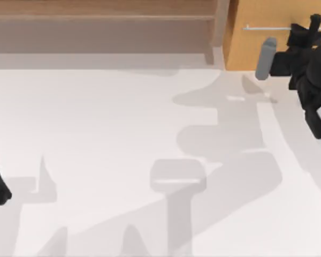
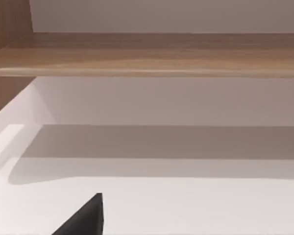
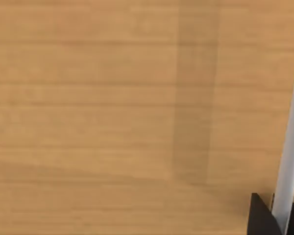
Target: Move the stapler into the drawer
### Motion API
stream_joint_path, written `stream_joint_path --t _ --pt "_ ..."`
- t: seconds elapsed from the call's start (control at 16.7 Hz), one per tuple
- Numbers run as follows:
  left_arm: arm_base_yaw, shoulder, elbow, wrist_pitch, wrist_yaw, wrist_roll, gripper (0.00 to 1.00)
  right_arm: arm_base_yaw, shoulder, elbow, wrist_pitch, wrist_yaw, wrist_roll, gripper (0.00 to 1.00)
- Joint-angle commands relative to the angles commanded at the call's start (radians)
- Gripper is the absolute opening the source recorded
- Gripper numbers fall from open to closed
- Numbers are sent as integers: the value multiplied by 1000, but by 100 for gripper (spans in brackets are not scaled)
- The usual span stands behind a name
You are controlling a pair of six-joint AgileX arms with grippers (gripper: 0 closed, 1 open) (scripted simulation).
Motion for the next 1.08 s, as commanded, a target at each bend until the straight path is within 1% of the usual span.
stream_joint_path --t 0.78,0.84,1.08 --pt "0 0 0 0 0 0 100 0 0 0 0 0 0 98" --pt "0 0 0 0 0 0 100 0 0 0 0 0 0 100" --pt "0 0 0 0 0 0 100 0 0 0 0 0 0 100"
